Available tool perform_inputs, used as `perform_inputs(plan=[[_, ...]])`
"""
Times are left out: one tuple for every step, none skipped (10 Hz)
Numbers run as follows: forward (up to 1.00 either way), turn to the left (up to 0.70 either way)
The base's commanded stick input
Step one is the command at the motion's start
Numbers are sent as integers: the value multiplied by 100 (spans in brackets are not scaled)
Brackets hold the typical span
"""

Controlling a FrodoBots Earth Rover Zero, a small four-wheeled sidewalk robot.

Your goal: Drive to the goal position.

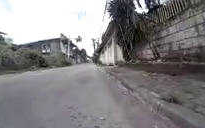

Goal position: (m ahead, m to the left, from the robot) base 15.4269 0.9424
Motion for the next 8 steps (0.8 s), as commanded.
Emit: perform_inputs(plan=[[100,0],[100,0],[100,0],[100,0],[100,0],[100,0],[100,3],[100,32]])
